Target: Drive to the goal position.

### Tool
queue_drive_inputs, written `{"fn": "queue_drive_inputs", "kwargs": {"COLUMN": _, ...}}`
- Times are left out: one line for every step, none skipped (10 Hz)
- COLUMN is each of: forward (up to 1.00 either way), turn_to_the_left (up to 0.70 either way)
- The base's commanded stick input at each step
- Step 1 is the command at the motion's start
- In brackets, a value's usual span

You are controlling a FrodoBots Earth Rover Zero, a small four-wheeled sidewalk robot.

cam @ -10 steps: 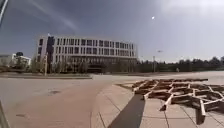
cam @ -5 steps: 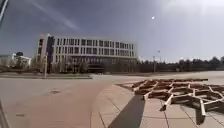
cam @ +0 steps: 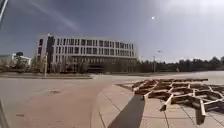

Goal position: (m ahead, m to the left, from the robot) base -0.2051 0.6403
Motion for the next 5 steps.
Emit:
{"fn": "queue_drive_inputs", "kwargs": {"forward": 0.05, "turn_to_the_left": 0.00}}
{"fn": "queue_drive_inputs", "kwargs": {"forward": 0.05, "turn_to_the_left": 0.00}}
{"fn": "queue_drive_inputs", "kwargs": {"forward": 0.05, "turn_to_the_left": 0.00}}
{"fn": "queue_drive_inputs", "kwargs": {"forward": 0.05, "turn_to_the_left": 0.00}}
{"fn": "queue_drive_inputs", "kwargs": {"forward": 0.05, "turn_to_the_left": 0.00}}
